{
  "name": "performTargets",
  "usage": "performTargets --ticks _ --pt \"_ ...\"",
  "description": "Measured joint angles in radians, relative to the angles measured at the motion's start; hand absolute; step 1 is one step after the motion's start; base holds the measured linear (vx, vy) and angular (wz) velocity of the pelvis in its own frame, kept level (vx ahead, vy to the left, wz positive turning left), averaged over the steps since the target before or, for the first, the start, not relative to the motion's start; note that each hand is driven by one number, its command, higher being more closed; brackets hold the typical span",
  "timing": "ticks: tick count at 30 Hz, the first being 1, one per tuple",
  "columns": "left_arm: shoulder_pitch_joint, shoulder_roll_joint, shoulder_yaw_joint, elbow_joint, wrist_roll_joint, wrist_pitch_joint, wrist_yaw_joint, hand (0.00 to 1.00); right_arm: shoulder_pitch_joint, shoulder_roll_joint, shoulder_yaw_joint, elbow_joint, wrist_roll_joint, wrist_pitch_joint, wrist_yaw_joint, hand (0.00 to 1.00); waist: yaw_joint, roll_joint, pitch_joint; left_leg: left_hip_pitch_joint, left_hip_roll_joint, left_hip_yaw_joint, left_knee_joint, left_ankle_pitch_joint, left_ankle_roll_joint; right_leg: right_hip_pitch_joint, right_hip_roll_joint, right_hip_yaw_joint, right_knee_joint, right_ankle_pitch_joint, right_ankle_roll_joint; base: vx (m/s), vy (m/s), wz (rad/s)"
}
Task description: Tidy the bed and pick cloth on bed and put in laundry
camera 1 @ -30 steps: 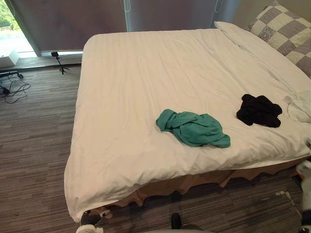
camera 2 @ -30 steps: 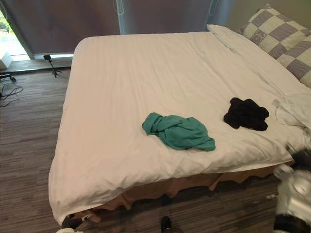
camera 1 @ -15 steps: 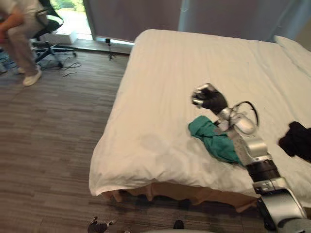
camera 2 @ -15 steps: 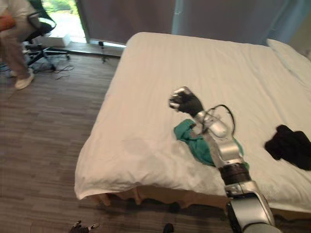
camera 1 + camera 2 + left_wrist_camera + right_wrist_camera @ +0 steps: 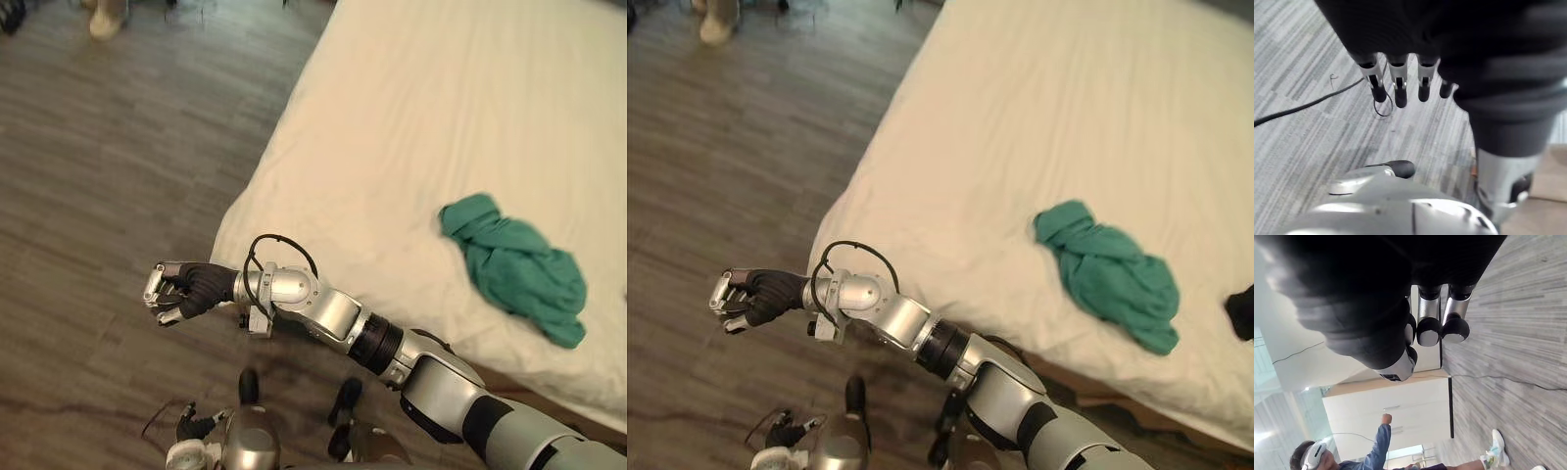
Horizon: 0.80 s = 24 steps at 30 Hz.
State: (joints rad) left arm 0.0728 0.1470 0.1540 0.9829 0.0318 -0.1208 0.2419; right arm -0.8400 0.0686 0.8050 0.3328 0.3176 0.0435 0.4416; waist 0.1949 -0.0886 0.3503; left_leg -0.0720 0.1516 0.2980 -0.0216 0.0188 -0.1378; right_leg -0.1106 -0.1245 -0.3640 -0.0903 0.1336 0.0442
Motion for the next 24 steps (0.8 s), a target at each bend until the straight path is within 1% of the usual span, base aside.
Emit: performTargets --ticks 1,2,3,4,6,7,8,11,12,13,14,16,17,18,19,20,21,22,24 --pt "-0.013 -0.001 -0.017 -0.011 -0.009 -0.004 0.005 0.00 -0.007 -0.012 0.004 0.000 -0.004 0.006 -0.011 1.00 0.000 0.003 0.028 -0.022 -0.003 -0.006 0.000 0.008 0.003 -0.019 -0.003 -0.003 0.000 0.008 0.000 -0.15 0.000 0.11" --pt "-0.029 -0.001 -0.035 -0.024 -0.015 -0.008 0.014 0.00 -0.013 -0.027 0.007 0.000 -0.005 0.014 -0.025 1.00 0.004 0.019 0.055 -0.057 -0.005 -0.008 -0.002 0.017 -0.003 -0.053 -0.005 -0.006 0.000 0.016 0.001 -0.11 0.006 0.09" --pt "-0.043 -0.001 -0.066 -0.032 -0.016 -0.016 0.016 0.00 -0.016 -0.040 0.017 0.000 -0.005 0.026 -0.040 1.00 0.005 0.037 0.079 -0.087 -0.009 -0.011 -0.008 0.035 0.006 -0.085 -0.011 -0.010 0.000 0.027 -0.005 -0.06 0.011 0.04" --pt "-0.050 -0.001 -0.074 -0.032 -0.016 -0.019 0.017 0.00 -0.015 -0.045 0.024 0.000 -0.005 0.031 -0.047 1.00 0.004 0.046 0.087 -0.097 -0.010 -0.013 -0.010 0.039 0.009 -0.097 -0.011 -0.011 0.000 0.031 -0.005 0.00 0.000 0.00" --pt "-0.076 0.005 -0.122 -0.035 -0.015 -0.021 0.018 0.00 -0.013 -0.056 0.037 0.004 -0.014 0.054 -0.068 1.00 -0.001 0.074 0.104 -0.145 -0.012 -0.033 -0.010 0.051 0.009 -0.139 -0.012 -0.020 0.000 0.042 -0.007 0.00 0.009 0.09" --pt "-0.081 0.007 -0.137 -0.036 -0.015 -0.021 0.018 0.00 -0.012 -0.058 0.036 0.008 -0.016 0.057 -0.074 1.00 -0.003 0.080 0.107 -0.155 -0.012 -0.037 -0.010 0.053 0.010 -0.146 -0.012 -0.023 0.000 0.042 -0.007 0.03 0.020 0.18" --pt "-0.097 0.012 -0.181 -0.046 -0.018 -0.022 0.018 0.00 -0.014 -0.070 0.035 0.022 -0.039 0.067 -0.099 1.00 -0.002 0.096 0.116 -0.188 -0.015 -0.044 -0.009 0.059 0.013 -0.174 -0.014 -0.027 0.000 0.047 -0.010 0.04 0.023 0.16" --pt "-0.122 0.029 -0.260 -0.065 -0.038 -0.020 0.018 0.00 -0.017 -0.084 0.009 0.104 -0.044 0.077 -0.149 1.00 -0.004 0.124 0.130 -0.241 -0.028 -0.055 -0.008 0.066 0.019 -0.221 -0.024 -0.036 0.000 0.053 -0.009 0.05 0.048 0.16" --pt "-0.130 0.031 -0.287 -0.071 -0.049 -0.019 0.017 0.00 -0.022 -0.101 -0.014 0.138 -0.044 0.076 -0.172 1.00 -0.004 0.138 0.136 -0.256 -0.035 -0.060 -0.008 0.069 0.023 -0.232 -0.031 -0.039 0.000 0.055 -0.008 0.04 0.061 0.15" --pt "-0.133 0.033 -0.302 -0.071 -0.058 -0.019 0.018 0.00 -0.029 -0.110 -0.026 0.157 -0.044 0.072 -0.183 1.00 -0.003 0.145 0.136 -0.265 -0.039 -0.061 -0.008 0.071 0.026 -0.239 -0.034 -0.040 0.000 0.056 -0.007 0.04 0.055 0.16" --pt "-0.139 0.036 -0.330 -0.076 -0.074 -0.018 0.018 0.00 -0.059 -0.128 -0.063 0.201 -0.044 0.066 -0.206 1.00 -0.004 0.161 0.144 -0.277 -0.045 -0.063 -0.008 0.072 0.028 -0.250 -0.041 -0.042 0.000 0.060 -0.003 0.03 0.059 0.12" --pt "-0.147 0.038 -0.364 -0.091 -0.083 -0.018 0.019 0.00 -0.114 -0.169 -0.143 0.243 -0.044 0.037 -0.234 1.00 0.002 0.187 0.155 -0.298 -0.058 -0.063 -0.008 0.075 0.033 -0.270 -0.054 -0.041 0.000 0.068 0.002 0.02 0.075 0.08" --pt "-0.161 0.041 -0.393 -0.091 -0.097 -0.018 0.020 0.00 -0.157 -0.203 -0.186 0.252 -0.044 0.008 -0.250 1.00 0.008 0.203 0.159 -0.316 -0.067 -0.063 -0.008 0.079 0.037 -0.291 -0.064 -0.036 0.000 0.074 0.005 0.00 0.074 0.03" --pt "-0.170 0.042 -0.408 -0.090 -0.107 -0.016 0.020 0.00 -0.179 -0.216 -0.194 0.257 -0.044 -0.005 -0.251 1.00 0.010 0.212 0.162 -0.325 -0.071 -0.062 -0.007 0.080 0.039 -0.300 -0.068 -0.033 0.000 0.077 0.006 -0.02 0.087 0.03" --pt "-0.189 0.043 -0.445 -0.091 -0.140 -0.002 0.018 0.00 -0.211 -0.231 -0.187 0.275 -0.044 -0.032 -0.245 1.00 0.013 0.235 0.160 -0.349 -0.079 -0.062 -0.007 0.085 0.046 -0.324 -0.075 -0.029 0.000 0.086 0.009 -0.03 0.070 0.02" --pt "-0.203 0.043 -0.464 -0.090 -0.156 0.003 0.015 0.00 -0.221 -0.229 -0.189 0.302 -0.043 -0.042 -0.247 1.00 0.017 0.248 0.164 -0.356 -0.083 -0.061 -0.005 0.086 0.048 -0.333 -0.079 -0.026 0.000 0.090 0.010 -0.05 0.077 0.00" --pt "-0.221 0.039 -0.491 -0.090 -0.176 0.010 0.011 0.00 -0.237 -0.230 -0.193 0.365 -0.041 -0.053 -0.248 1.00 0.025 0.269 0.164 -0.369 -0.087 -0.062 0.000 0.087 0.049 -0.347 -0.085 -0.019 0.000 0.096 0.009 -0.06 0.069 -0.02" --pt "-0.224 0.035 -0.504 -0.096 -0.187 0.010 0.009 0.00 -0.258 -0.237 -0.195 0.440 -0.041 -0.056 -0.246 1.00 0.034 0.279 0.157 -0.384 -0.093 -0.061 0.004 0.089 0.052 -0.361 -0.090 -0.015 0.000 0.102 0.010 -0.06 0.050 -0.06" --pt "-0.224 0.035 -0.509 -0.099 -0.193 0.009 0.007 0.00 -0.270 -0.243 -0.195 0.514 -0.040 -0.064 -0.241 1.00 0.046 0.279 0.157 -0.386 -0.097 -0.060 0.006 0.089 0.053 -0.370 -0.094 -0.004 0.000 0.109 0.011 -0.05 0.034 -0.08"
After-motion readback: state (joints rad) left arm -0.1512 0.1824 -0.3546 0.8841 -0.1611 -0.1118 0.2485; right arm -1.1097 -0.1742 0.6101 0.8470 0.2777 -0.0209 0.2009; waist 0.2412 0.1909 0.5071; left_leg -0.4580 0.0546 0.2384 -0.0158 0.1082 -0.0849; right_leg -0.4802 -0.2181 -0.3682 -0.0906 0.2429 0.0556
